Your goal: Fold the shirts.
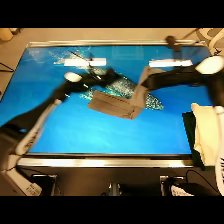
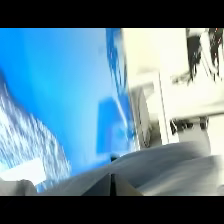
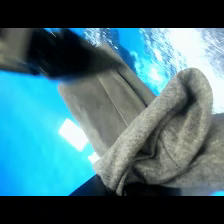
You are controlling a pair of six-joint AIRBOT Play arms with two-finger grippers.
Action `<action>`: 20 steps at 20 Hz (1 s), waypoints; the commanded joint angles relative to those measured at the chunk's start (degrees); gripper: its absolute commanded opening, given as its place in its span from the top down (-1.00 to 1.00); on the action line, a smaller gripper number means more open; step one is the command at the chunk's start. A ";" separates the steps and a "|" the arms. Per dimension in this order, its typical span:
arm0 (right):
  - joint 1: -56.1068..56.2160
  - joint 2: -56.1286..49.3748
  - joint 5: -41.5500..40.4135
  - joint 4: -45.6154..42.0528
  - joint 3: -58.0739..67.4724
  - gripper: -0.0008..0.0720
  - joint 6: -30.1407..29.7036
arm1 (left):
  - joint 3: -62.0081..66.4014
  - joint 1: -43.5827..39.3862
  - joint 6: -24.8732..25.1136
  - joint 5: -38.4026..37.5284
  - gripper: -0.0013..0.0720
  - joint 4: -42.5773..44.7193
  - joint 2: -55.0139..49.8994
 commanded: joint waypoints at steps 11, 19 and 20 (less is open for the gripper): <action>16.35 -22.60 -22.53 20.52 0.00 -0.62 -1.53 | 0.00 22.43 2.10 -12.90 0.90 19.45 34.97; -0.52 -14.91 6.34 -18.29 -5.79 -0.89 12.15 | -0.52 22.43 2.08 -13.92 0.90 26.18 33.27; -0.09 -15.04 3.80 -15.69 -8.46 -0.91 12.02 | -1.09 22.43 2.08 -13.92 0.90 26.16 33.16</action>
